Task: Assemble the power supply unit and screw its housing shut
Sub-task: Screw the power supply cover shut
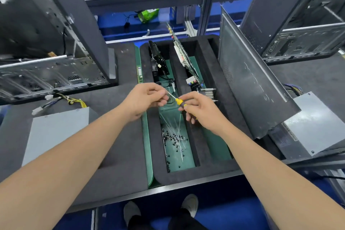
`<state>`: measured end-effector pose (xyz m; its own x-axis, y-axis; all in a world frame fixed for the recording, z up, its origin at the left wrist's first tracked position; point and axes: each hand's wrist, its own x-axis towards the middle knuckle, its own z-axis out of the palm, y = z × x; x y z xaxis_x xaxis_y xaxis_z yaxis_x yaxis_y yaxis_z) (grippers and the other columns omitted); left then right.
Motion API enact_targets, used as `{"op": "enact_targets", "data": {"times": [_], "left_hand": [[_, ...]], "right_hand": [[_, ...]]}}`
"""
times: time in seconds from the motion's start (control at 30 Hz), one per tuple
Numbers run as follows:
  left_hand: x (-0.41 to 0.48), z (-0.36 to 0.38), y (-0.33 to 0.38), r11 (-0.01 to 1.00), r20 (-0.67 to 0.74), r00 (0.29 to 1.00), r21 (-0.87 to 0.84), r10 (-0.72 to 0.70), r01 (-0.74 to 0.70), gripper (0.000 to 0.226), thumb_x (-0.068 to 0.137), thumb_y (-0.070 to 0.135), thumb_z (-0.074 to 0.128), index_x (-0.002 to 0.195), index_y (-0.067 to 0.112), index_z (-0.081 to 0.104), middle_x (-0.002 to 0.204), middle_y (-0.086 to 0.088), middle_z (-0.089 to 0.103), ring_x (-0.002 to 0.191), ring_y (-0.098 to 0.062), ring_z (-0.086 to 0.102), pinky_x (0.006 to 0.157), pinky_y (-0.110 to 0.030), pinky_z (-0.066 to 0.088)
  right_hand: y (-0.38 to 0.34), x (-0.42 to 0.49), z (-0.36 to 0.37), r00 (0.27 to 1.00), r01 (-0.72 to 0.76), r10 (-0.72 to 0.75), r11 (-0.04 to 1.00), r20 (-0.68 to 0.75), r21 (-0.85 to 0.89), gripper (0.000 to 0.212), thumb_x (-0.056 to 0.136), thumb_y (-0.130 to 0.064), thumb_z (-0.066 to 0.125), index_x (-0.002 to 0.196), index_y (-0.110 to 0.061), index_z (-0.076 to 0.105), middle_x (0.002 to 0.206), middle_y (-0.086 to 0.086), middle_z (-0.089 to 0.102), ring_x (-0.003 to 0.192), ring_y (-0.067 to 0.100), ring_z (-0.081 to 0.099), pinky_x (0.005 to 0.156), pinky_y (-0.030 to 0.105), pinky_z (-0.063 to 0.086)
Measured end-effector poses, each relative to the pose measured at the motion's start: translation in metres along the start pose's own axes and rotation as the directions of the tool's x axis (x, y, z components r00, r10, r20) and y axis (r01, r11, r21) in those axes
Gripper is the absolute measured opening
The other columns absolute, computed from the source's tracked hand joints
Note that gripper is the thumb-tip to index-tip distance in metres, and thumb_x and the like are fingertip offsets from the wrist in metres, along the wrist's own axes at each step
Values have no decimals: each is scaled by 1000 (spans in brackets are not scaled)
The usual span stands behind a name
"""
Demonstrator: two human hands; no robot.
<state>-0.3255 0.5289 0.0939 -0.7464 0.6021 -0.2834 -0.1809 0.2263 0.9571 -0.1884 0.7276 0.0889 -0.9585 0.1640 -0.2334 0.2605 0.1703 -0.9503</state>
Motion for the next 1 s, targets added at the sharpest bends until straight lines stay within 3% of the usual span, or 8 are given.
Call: {"op": "enact_targets", "data": {"times": [0.2, 0.37, 0.5, 0.6, 0.7, 0.8, 0.9, 1.0], "left_hand": [[-45, -75, 25, 989, -218, 969, -61, 119, -135, 7, 102, 0, 59, 104, -1, 66, 89, -14, 77, 83, -25, 73, 78, -28, 60], [-95, -126, 29, 982, -295, 936, 64, 190, -179, 7, 100, -1, 63, 101, 2, 70, 87, -16, 76, 81, -20, 74, 73, -23, 59], [-136, -164, 27, 964, -330, 915, 207, 232, -169, 13, 98, -1, 65, 95, 9, 72, 87, -13, 78, 79, -20, 76, 73, -26, 61], [-165, -192, 21, 893, -310, 905, 428, 290, -140, 14, 97, 4, 68, 92, 16, 72, 83, -3, 78, 78, -16, 75, 77, -22, 58], [-190, -215, 12, 804, -313, 897, 591, 312, -73, 19, 95, 12, 71, 85, 28, 71, 77, 9, 76, 72, -6, 72, 74, -16, 54], [-210, -231, 2, 824, -349, 884, 562, 310, -67, 21, 95, 12, 70, 84, 30, 71, 78, 12, 76, 72, -4, 72, 69, -10, 51], [-224, -242, -9, 858, -355, 889, 509, 289, -76, 20, 97, 11, 69, 86, 27, 73, 82, 8, 77, 77, -8, 74, 74, -14, 54], [-233, -248, -22, 854, -332, 903, 515, 272, -68, 16, 97, 14, 68, 89, 26, 73, 84, 11, 77, 80, -8, 74, 78, -16, 54]], "right_hand": [[-56, 9, 38, 989, 146, -145, 989, 38, -12, 34, 97, 4, 53, 114, -18, 70, 100, 9, 74, 67, 2, 65, 54, 20, 46], [-94, 15, 87, 960, 257, -239, 958, 147, -125, 28, 95, -5, 61, 111, -24, 74, 98, 2, 78, 69, 13, 59, 62, 23, 45], [-122, 15, 127, 929, 346, -297, 909, 222, -232, 31, 93, -7, 60, 111, -28, 75, 99, -9, 79, 94, 12, 74, 77, 22, 52], [-143, 15, 156, 898, 430, -336, 807, 284, -405, 33, 92, -10, 62, 111, -32, 76, 97, -15, 75, 92, 6, 69, 79, 26, 52], [-171, 14, 185, 847, 530, -394, 677, 357, -511, 34, 89, -9, 65, 112, -30, 80, 100, -15, 64, 91, 2, 60, 80, 12, 40], [-202, 13, 208, 775, 631, -406, 537, 484, -560, 33, 91, -11, 67, 116, -26, 81, 103, -7, 62, 93, 7, 59, 81, 8, 40], [-227, 11, 230, 725, 689, -367, 399, 583, -605, 34, 91, -11, 64, 117, -25, 81, 104, -4, 61, 97, 13, 58, 88, 28, 49], [-242, 9, 249, 698, 716, -323, 338, 639, -612, 35, 91, -12, 63, 117, -26, 81, 103, -6, 60, 98, 13, 56, 88, 31, 50]]}}
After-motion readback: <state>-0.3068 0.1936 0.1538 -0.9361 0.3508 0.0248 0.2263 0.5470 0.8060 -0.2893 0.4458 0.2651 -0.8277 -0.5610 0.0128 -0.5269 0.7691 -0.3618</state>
